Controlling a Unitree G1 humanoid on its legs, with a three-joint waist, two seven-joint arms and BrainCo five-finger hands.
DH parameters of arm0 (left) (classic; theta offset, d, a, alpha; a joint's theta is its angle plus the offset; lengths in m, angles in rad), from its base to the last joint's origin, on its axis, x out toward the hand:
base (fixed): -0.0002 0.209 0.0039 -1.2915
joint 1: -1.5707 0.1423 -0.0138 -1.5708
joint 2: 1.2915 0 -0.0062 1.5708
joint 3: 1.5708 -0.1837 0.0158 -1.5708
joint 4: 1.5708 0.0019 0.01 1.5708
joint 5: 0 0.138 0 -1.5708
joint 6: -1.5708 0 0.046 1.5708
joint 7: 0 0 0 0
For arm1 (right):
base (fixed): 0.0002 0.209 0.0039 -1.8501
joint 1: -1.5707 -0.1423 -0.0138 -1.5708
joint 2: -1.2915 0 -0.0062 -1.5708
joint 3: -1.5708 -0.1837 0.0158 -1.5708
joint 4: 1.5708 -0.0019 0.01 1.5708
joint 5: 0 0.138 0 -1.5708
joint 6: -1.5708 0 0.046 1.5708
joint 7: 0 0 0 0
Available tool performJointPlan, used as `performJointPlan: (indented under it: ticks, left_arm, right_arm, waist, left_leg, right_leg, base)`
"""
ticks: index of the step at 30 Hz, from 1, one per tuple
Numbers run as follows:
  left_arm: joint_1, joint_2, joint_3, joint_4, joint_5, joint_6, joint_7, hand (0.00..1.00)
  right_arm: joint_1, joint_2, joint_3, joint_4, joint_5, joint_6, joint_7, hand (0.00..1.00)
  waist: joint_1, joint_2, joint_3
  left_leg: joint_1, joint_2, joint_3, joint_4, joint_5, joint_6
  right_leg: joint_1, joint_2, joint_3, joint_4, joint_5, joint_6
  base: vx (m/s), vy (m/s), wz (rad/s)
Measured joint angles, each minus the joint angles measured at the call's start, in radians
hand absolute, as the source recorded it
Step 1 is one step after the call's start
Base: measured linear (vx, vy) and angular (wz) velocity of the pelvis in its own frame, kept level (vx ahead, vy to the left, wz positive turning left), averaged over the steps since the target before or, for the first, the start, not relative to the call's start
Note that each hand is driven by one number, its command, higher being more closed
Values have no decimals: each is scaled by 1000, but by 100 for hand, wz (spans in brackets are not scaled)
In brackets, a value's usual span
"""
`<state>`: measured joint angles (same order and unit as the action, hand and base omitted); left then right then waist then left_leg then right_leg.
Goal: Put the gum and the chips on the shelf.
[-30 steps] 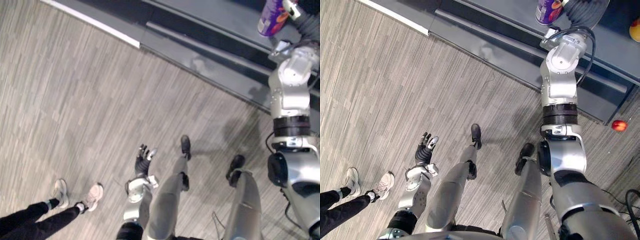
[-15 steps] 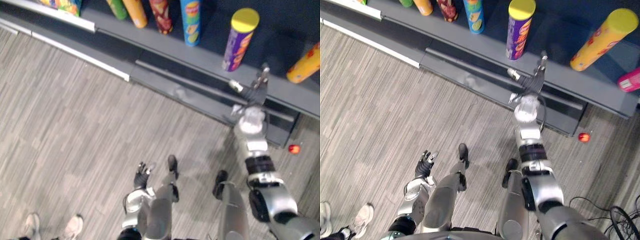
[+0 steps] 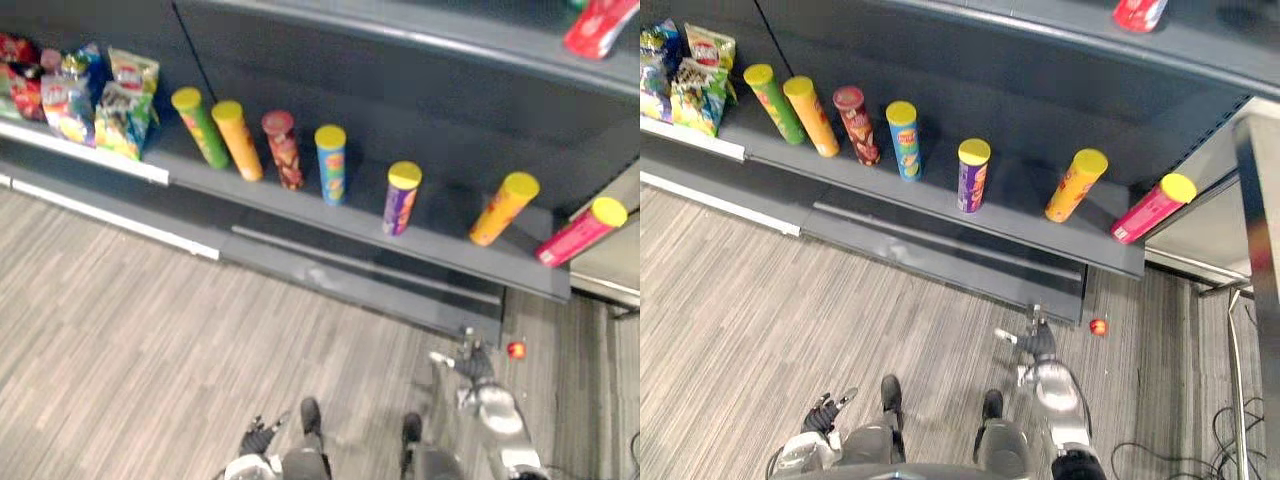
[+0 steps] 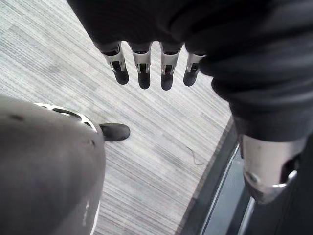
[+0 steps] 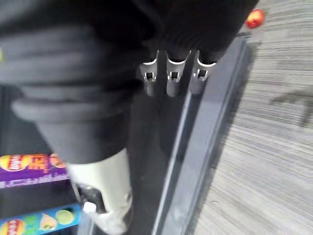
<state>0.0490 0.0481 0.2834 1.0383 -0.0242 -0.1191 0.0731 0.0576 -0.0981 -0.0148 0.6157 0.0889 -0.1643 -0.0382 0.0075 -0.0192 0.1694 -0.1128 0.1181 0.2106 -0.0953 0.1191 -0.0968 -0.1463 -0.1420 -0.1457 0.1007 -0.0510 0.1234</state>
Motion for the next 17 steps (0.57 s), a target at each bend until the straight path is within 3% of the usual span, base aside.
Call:
performJointPlan:
  ticks: [4,6,10,17]
  left_arm:
    - [18,-4,19,9,-3,0,-11,0]
    - [24,-7,40,37,-14,0,-20,0]
    - [27,-13,99,64,-52,11,-42,0]
    - [34,-45,170,78,-73,20,-38,0]
  right_arm:
    - [33,20,-62,187,-2,2,27,0]
    - [52,32,-152,384,1,21,37,0]
    - [49,36,-321,525,29,34,35,0]
    - [70,62,-453,562,92,71,8,0]
  waist:
    - [-3,0,-32]
    - [-7,3,-60]
    - [-8,1,-78]
    - [-9,9,-96]
  left_leg:
    - [40,-1,24,-4,-17,3]
    - [70,-1,25,-6,-30,5]
    - [103,-2,26,-7,-39,6]
    - [137,-2,53,-8,-52,6]
  right_leg:
    - [41,3,20,-30,11,2]
    - [79,4,19,-49,10,1]
    - [121,5,18,-64,7,-4]
    - [140,5,38,-65,4,-9]
  base:
    - [41,22,-17]
    - [62,9,-4]
    - [47,7,1]
    - [31,5,-10]
